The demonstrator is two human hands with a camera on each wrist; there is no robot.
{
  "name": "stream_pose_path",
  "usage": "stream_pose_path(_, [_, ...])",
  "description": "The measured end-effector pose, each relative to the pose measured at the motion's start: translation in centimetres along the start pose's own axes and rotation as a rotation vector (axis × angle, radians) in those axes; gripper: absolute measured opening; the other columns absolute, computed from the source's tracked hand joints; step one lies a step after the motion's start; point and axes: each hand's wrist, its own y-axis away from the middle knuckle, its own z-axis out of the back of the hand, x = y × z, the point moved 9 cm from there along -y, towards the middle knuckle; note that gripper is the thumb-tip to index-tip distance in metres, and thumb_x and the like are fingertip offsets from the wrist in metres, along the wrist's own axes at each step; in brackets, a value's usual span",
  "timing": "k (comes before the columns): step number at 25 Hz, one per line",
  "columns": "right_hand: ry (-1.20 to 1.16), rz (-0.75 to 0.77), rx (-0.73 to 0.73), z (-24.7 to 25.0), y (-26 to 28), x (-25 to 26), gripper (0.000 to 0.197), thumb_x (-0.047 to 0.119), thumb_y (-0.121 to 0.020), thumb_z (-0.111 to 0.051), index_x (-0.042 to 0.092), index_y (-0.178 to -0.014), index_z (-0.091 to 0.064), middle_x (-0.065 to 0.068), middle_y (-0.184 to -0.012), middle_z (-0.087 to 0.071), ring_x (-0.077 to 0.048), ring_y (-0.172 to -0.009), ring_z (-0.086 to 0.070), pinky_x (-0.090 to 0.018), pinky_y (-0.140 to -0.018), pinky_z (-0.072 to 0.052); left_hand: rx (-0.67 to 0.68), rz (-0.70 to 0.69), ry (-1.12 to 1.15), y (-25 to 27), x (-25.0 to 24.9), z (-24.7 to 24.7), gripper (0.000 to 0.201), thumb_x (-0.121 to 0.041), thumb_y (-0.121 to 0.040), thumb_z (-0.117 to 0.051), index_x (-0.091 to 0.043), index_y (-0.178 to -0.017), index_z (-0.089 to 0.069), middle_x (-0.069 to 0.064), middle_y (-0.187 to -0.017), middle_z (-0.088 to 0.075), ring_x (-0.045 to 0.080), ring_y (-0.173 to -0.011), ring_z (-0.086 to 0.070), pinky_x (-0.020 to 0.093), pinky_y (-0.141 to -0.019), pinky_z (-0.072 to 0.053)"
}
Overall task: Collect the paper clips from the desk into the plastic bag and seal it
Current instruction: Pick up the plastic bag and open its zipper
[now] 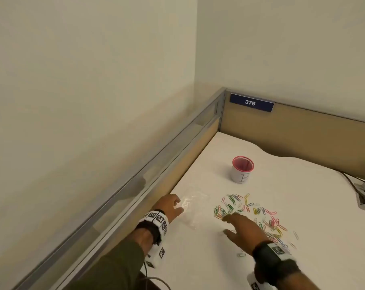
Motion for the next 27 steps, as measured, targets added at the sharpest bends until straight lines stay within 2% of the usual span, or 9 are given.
stream_pose_path(2, [0.022, 0.023, 0.085, -2.8, -3.2, 2.8, 0.049, 0.043, -0.089, -0.057, 0.031, -0.134, -0.045, 0.005, -0.138, -0.049, -0.016, -0.126, -0.046, -0.031, -0.106, -0.039, 0.101, 0.048, -0.163, -1.6, 0.5, -1.6, 0.062, -0.053, -0.086, -0.070, -0.022, -0.136, -0.052, -0.001, -0.137, -0.056, 0.020, -0.125, -0.057, 0.035, -0.103, -0.048])
stream_pose_path(4, [0.065, 0.035, 0.170, -5.9, -5.6, 5.4, 0.060, 0.045, -0.084, -0.063, 0.030, -0.138, -0.041, 0.002, -0.141, -0.045, -0.020, -0.128, -0.043, -0.035, -0.107, -0.039, 0.144, 0.030, -0.303, -2.9, 0.2, -2.4, 0.071, -0.058, -0.084, -0.069, -0.018, -0.139, -0.049, 0.003, -0.141, -0.053, 0.025, -0.128, -0.055, 0.038, -0.103, -0.048])
stream_pose_path(9, [0.140, -0.026, 0.159, -7.7, -8.6, 6.0, 0.059, 0.039, -0.083, -0.062, 0.027, -0.136, -0.040, -0.002, -0.141, -0.040, -0.024, -0.126, -0.042, -0.037, -0.102, -0.042, 0.167, -0.034, -0.366, -5.3, -0.3, -3.0, 0.052, -0.045, -0.087, -0.071, -0.013, -0.126, -0.056, 0.008, -0.130, -0.058, 0.028, -0.121, -0.058, 0.041, -0.100, -0.051])
stream_pose_path(11, [0.136, -0.038, 0.130, -7.4, -9.3, 6.0, 0.058, 0.040, -0.084, -0.061, 0.027, -0.136, -0.040, -0.003, -0.142, -0.040, -0.025, -0.124, -0.043, -0.037, -0.100, -0.044, 0.164, -0.021, -0.249, -5.3, -0.5, -2.6, 0.031, -0.034, -0.092, -0.066, -0.013, -0.115, -0.059, 0.007, -0.122, -0.062, 0.025, -0.109, -0.062, 0.036, -0.092, -0.053])
stream_pose_path(14, [0.117, -0.031, 0.063, -5.9, -9.5, 5.3, 0.057, 0.042, -0.086, -0.061, 0.027, -0.136, -0.040, -0.002, -0.144, -0.037, -0.025, -0.126, -0.042, -0.037, -0.100, -0.045, 0.100, 0.012, 0.112, -5.0, -1.2, -1.5, 0.010, -0.021, -0.096, -0.061, -0.014, -0.101, -0.056, 0.002, -0.094, -0.067, 0.015, -0.075, -0.060, 0.021, -0.065, -0.049])
stream_pose_path(18, [0.057, 0.013, -0.015, -2.9, -8.9, 4.4, 0.044, 0.045, -0.091, -0.055, 0.028, -0.131, -0.048, 0.004, -0.134, -0.050, -0.017, -0.118, -0.048, -0.029, -0.097, -0.045, 0.064, 0.092, 0.572, -3.6, -3.1, -0.9, 0.008, -0.009, -0.095, -0.059, -0.013, -0.100, -0.054, 0.007, -0.084, -0.071, 0.013, -0.056, -0.061, 0.020, -0.048, -0.051])
stream_pose_path(22, [-0.081, 0.030, -0.043, -0.8, -7.3, 3.4, 0.050, 0.058, -0.086, -0.054, 0.031, -0.128, -0.049, 0.008, -0.125, -0.054, -0.014, -0.111, -0.052, -0.026, -0.092, -0.046, 0.008, 0.066, 0.785, -2.3, -5.6, -1.4, 0.016, -0.007, -0.092, -0.066, -0.011, -0.106, -0.060, 0.013, -0.084, -0.076, 0.020, -0.060, -0.067, 0.028, -0.053, -0.058])
stream_pose_path(25, [-0.106, 0.045, -0.089, 0.7, -6.9, 3.2, 0.042, 0.051, -0.088, -0.056, 0.030, -0.123, -0.051, 0.007, -0.122, -0.058, -0.013, -0.103, -0.057, -0.025, -0.088, -0.049, 0.020, 0.048, 0.990, -1.8, -6.9, -2.3, 0.019, -0.006, -0.090, -0.071, -0.008, -0.108, -0.064, 0.016, -0.090, -0.077, 0.025, -0.074, -0.074, 0.036, -0.068, -0.063])
stream_pose_path(27, [-0.107, 0.052, -0.127, 1.5, -7.0, 3.2, 0.037, 0.048, -0.089, -0.056, 0.030, -0.120, -0.052, 0.006, -0.120, -0.059, -0.013, -0.100, -0.058, -0.024, -0.085, -0.049, 0.008, 0.050, 1.090, -1.5, -7.2, -2.5, 0.018, -0.005, -0.091, -0.068, -0.005, -0.110, -0.067, 0.017, -0.095, -0.077, 0.025, -0.079, -0.076, 0.032, -0.069, -0.063])
